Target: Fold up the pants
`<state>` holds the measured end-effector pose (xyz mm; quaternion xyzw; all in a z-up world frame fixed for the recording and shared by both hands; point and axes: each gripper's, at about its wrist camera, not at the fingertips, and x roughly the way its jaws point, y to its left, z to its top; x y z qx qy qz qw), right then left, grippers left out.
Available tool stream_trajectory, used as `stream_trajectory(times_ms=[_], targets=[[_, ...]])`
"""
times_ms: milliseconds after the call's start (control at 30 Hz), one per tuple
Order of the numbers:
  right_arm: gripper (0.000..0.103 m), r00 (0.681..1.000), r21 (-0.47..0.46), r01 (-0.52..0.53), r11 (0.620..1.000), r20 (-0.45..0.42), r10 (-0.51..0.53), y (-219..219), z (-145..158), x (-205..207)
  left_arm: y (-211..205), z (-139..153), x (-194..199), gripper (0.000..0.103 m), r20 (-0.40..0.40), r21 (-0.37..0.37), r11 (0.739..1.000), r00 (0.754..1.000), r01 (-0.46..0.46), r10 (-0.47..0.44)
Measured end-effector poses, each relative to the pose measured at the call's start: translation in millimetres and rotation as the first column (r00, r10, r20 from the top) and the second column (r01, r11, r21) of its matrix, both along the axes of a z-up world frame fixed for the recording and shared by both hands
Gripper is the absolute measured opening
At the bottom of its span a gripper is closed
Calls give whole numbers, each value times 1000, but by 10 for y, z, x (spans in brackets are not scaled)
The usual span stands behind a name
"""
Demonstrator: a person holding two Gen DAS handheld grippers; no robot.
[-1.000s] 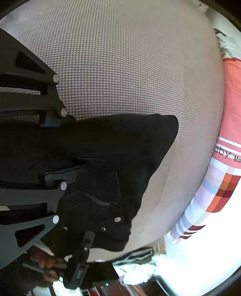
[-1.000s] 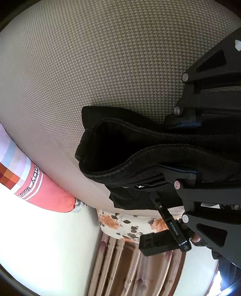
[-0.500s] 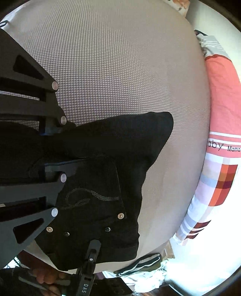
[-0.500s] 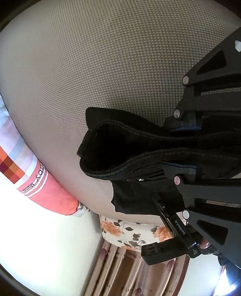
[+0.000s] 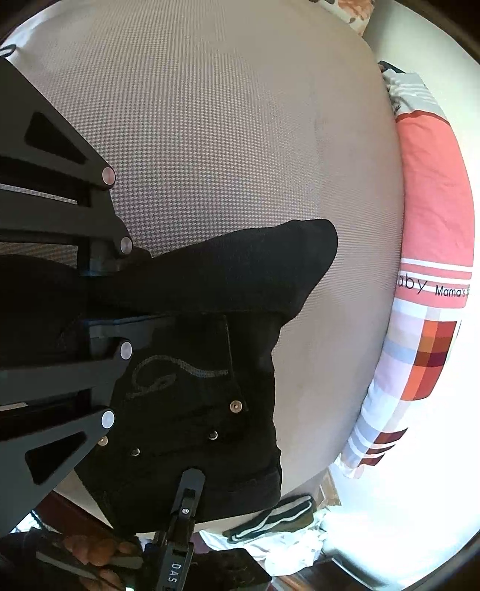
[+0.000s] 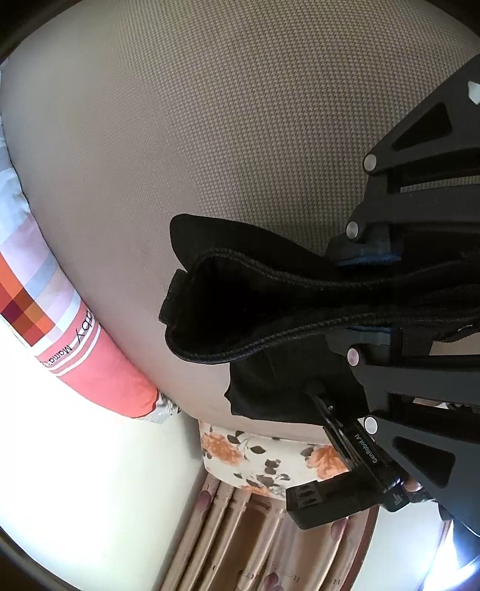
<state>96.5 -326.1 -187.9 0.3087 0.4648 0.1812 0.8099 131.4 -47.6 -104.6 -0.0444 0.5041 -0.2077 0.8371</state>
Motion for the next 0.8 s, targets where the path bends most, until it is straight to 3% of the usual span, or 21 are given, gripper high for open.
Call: stream_trajectory(times_ms=[333,800], targets=[[22,999,24,-11,1000,39,10,79,123,284,96,168,241,14,54,-9,1000,998,-18,19],[22,997,29,-18,999,79,16,246,271,1264,229,141,1175,14,118,5,997,990,-78,77]])
